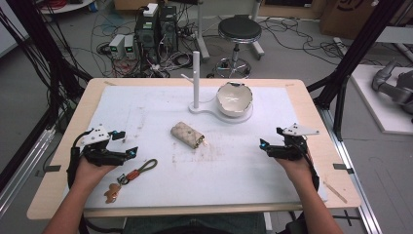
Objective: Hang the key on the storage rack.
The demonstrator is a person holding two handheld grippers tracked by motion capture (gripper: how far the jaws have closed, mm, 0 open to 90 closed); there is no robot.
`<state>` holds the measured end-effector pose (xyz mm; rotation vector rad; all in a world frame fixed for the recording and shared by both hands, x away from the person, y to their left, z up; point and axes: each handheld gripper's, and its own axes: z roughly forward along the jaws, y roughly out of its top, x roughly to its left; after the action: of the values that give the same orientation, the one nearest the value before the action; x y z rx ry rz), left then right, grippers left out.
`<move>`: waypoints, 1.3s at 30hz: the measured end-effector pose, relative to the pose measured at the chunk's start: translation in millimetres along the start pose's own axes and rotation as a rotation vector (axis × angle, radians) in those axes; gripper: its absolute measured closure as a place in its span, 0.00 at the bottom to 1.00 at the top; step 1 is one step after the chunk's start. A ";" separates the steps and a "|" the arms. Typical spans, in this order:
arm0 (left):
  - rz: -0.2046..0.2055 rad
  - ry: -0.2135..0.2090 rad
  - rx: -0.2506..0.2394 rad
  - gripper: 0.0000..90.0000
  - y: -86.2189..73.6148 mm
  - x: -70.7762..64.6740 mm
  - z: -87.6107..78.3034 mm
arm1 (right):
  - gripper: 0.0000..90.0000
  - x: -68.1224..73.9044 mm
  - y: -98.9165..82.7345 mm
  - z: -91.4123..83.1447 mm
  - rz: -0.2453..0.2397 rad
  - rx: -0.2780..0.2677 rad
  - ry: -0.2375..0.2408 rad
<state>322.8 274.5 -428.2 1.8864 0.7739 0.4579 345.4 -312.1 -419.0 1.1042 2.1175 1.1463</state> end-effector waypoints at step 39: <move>0.059 -0.078 0.116 0.20 -10.7 -31.4 -8.5 | 0.19 9.5 6.3 21.1 -0.038 0.012 0.016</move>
<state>291.6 261.6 -433.5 2.0274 0.7075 0.3800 358.0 -292.6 -425.2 1.0594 2.1508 1.1304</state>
